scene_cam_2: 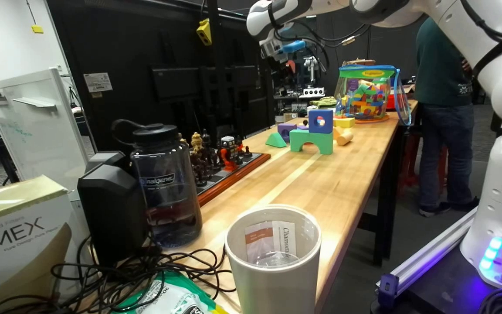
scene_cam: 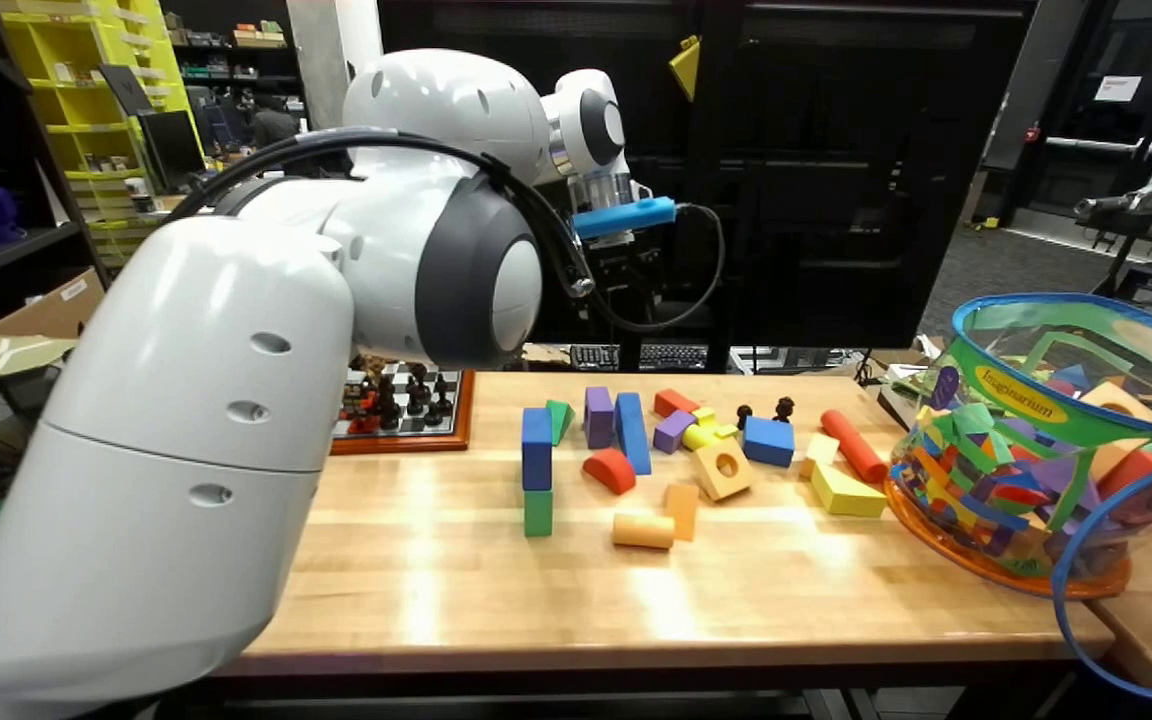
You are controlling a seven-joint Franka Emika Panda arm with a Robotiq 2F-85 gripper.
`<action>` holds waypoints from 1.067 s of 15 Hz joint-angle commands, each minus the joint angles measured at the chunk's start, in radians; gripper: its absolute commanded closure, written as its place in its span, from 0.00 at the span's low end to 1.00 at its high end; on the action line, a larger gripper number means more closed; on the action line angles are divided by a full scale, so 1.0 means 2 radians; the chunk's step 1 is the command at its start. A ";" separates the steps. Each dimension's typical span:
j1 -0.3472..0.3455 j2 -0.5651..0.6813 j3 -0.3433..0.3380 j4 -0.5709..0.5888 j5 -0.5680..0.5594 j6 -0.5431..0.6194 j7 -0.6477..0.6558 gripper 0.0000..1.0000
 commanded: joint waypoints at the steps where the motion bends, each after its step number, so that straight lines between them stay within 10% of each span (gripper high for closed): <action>1: 0.000 0.002 0.000 0.003 0.000 0.000 0.000 0.00; 16: 0.001 0.009 0.000 0.012 -0.001 -0.002 -0.003 0.00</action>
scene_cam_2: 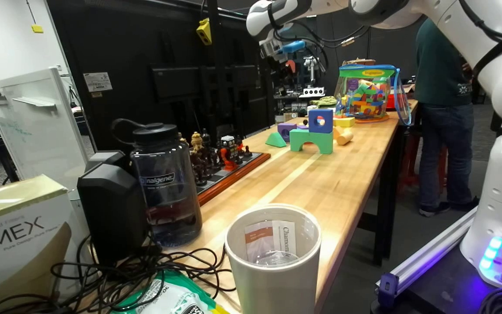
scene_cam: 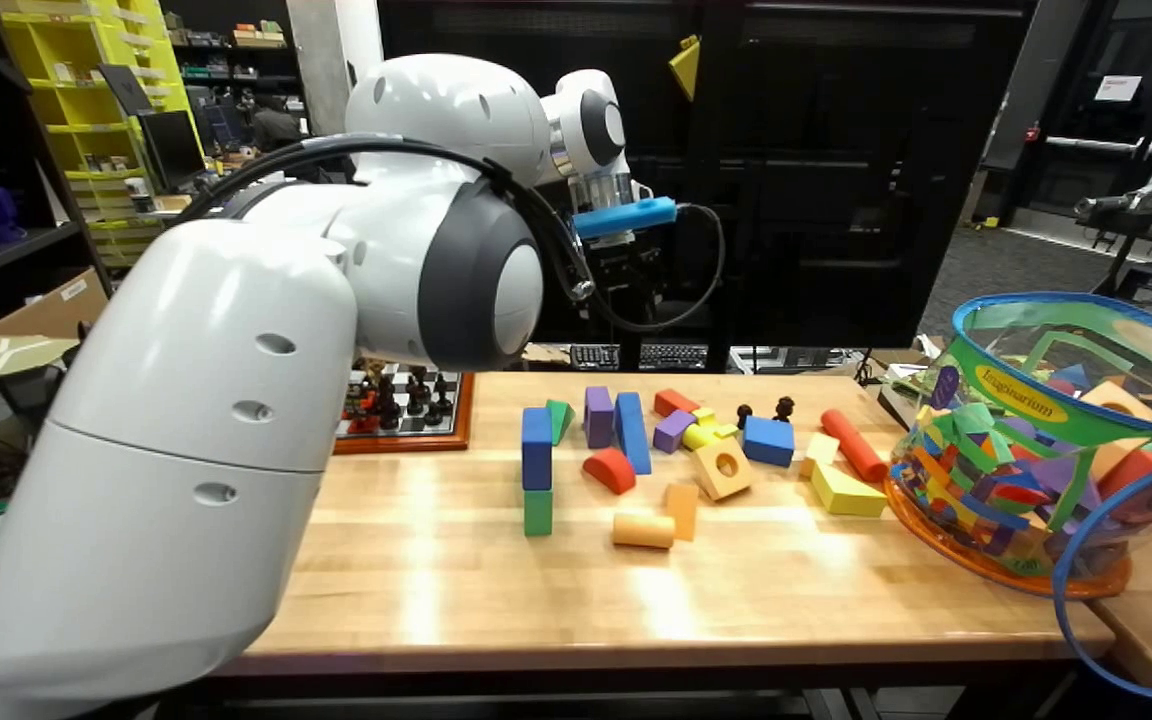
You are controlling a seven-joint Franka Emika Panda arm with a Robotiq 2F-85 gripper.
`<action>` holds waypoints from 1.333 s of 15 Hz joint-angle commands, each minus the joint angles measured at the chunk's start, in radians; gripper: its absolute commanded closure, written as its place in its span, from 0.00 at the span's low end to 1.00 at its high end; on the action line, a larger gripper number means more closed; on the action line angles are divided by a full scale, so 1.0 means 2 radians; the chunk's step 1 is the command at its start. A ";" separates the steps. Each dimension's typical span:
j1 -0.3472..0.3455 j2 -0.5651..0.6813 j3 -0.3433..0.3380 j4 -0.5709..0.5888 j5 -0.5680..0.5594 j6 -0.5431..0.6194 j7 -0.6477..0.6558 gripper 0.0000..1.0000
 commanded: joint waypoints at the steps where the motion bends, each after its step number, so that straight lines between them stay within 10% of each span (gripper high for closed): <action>1: 0.002 0.005 0.000 0.004 -0.002 0.000 0.000 0.00; 20: -0.050 -0.008 0.027 -0.122 0.076 0.361 -0.021 0.00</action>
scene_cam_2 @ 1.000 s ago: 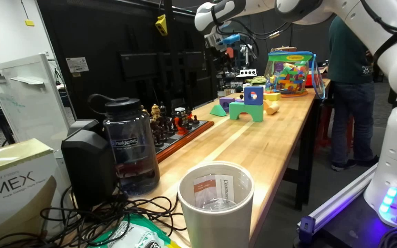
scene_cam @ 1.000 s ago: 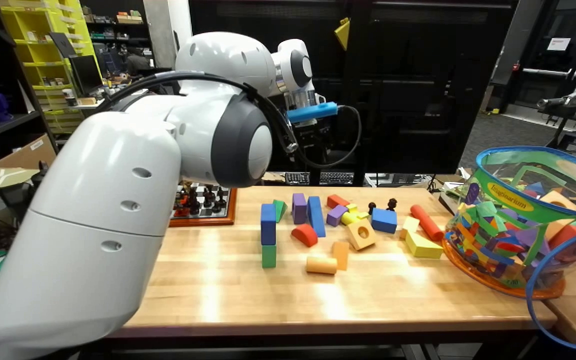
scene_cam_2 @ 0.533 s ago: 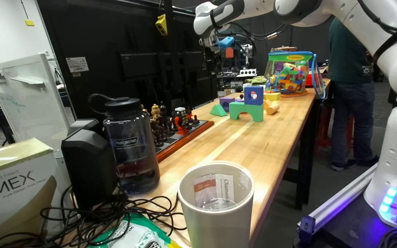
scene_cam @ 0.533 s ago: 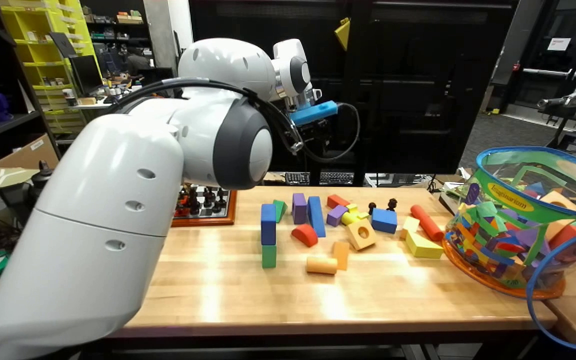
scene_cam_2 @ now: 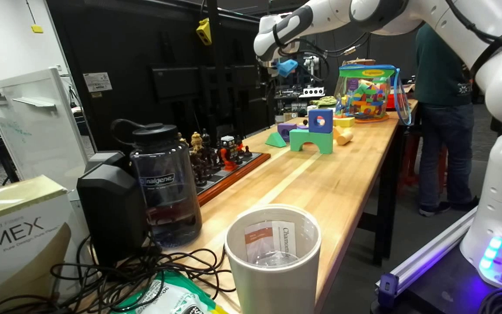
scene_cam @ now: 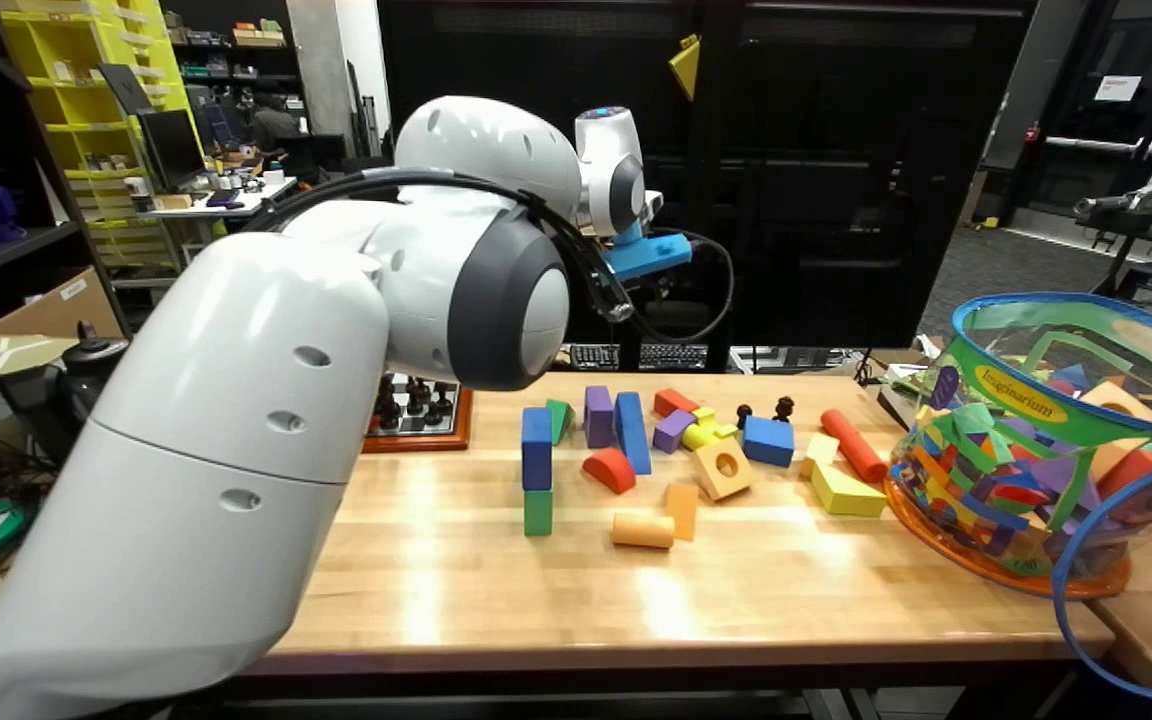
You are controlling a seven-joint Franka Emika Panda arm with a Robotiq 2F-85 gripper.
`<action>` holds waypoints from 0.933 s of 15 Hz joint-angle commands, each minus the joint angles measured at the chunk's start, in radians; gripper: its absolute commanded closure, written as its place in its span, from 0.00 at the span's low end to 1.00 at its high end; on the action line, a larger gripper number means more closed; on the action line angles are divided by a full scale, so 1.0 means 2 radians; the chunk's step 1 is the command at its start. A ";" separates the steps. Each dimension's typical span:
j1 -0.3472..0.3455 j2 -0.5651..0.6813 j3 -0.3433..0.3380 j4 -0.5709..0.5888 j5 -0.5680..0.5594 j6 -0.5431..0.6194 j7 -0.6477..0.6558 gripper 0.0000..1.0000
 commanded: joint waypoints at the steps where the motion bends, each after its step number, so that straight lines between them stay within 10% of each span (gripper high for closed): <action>1: -0.017 -0.033 0.012 -0.076 0.027 0.055 0.008 0.00; 14: -0.011 -0.138 0.001 -0.271 0.042 0.196 0.062 0.00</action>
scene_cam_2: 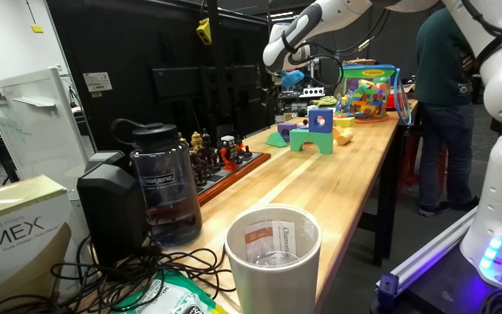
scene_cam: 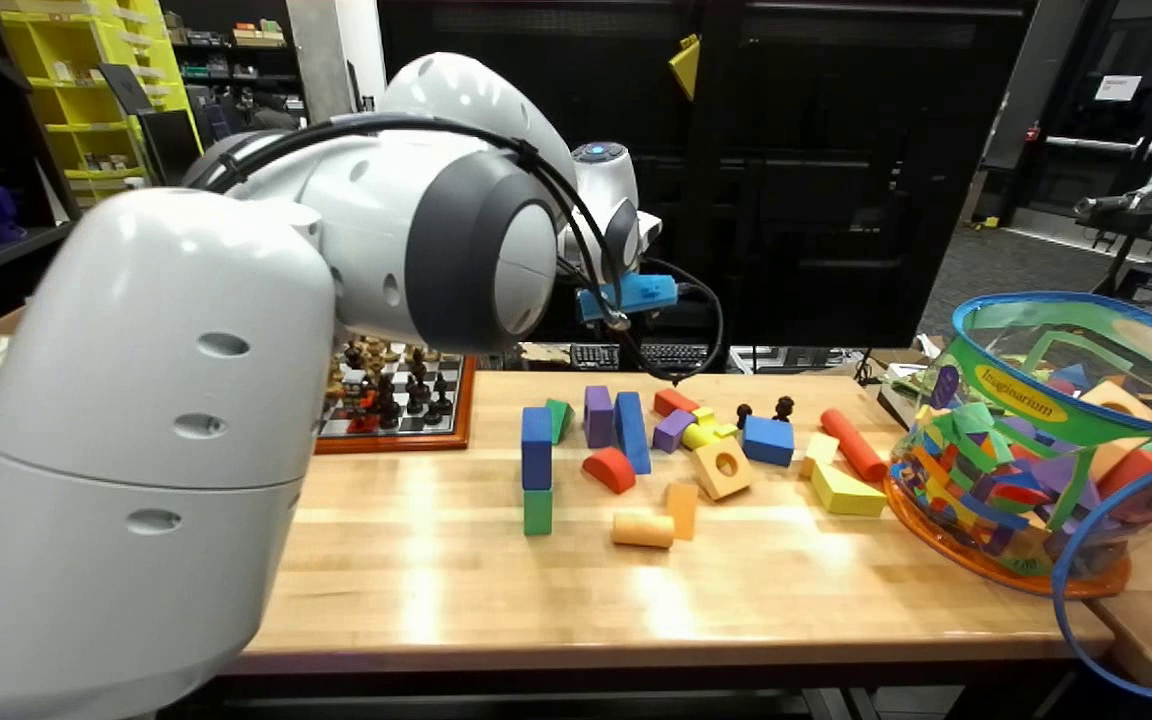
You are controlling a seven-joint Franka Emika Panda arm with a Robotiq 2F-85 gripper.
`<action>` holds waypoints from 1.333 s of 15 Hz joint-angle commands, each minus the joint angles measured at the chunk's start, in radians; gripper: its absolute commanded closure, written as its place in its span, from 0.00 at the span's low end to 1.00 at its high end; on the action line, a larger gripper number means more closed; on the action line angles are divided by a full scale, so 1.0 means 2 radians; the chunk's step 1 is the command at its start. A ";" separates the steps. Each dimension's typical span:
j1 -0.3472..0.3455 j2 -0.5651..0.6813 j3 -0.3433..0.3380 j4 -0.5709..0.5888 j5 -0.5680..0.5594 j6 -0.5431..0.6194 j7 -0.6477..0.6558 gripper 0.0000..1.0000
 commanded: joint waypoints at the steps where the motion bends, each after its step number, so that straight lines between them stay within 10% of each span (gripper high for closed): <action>1: 0.000 -0.064 0.000 -0.080 0.008 -0.008 0.001 0.00; 8: 0.006 -0.104 -0.013 -0.101 0.005 -0.180 0.016 0.00; 20: 0.025 -0.081 -0.015 -0.072 -0.009 -0.196 0.040 0.00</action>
